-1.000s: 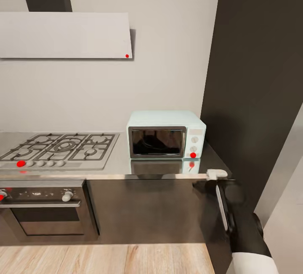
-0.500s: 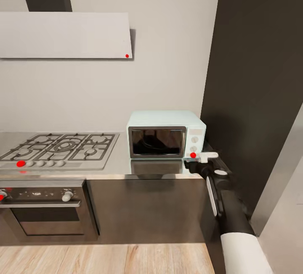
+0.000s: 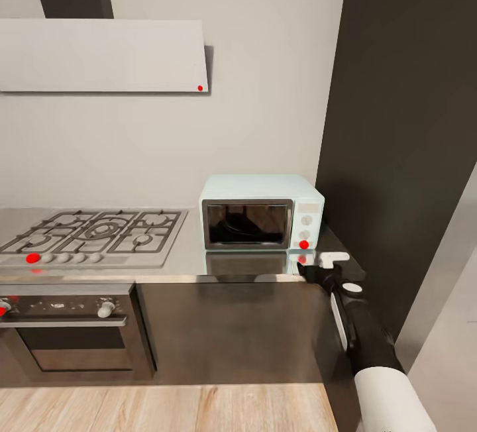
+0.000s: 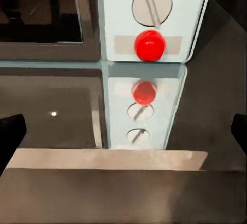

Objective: In the kitchen, take the popcorn bag from the countertop, put it into the microwave, and heat it until the popcorn is cooked so the cooked popcorn ends up inside the bag.

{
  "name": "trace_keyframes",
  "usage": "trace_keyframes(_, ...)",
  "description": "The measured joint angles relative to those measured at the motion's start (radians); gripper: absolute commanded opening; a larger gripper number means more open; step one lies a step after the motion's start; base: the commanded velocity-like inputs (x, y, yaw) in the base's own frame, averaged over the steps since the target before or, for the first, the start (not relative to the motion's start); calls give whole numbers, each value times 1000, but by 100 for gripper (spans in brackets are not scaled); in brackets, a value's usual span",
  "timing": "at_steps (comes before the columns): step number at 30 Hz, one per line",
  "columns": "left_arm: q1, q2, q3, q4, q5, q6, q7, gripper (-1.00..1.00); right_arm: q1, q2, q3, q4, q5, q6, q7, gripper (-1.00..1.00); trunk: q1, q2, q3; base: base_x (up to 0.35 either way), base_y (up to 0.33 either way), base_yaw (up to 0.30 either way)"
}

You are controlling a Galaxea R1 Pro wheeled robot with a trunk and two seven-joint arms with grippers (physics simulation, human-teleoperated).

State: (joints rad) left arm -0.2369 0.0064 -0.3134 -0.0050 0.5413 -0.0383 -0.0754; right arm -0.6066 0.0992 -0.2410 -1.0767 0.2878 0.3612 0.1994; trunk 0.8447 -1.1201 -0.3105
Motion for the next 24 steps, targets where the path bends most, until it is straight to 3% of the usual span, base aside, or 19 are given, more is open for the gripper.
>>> trace_keyframes(4, 0, -2, 1, 0, 7, 0, 0, 100, 0, -15, -4, 1, -2, 0, 4, 100, 0, 0, 0, 172, -135, 0)
trace_keyframes(14, 0, -1, 1, 1, 9, 0, 0, 100, 0, -7, -1, 2, -2, 3, -1, 100, 0, 0, 0, 55, -29, 0)
trace_keyframes(24, 0, 1, 1, 1, 10, 0, 0, 100, 0, -5, 0, 49, 0, -7, -2, 100, -1, 0, 0, 277, 0, 0)
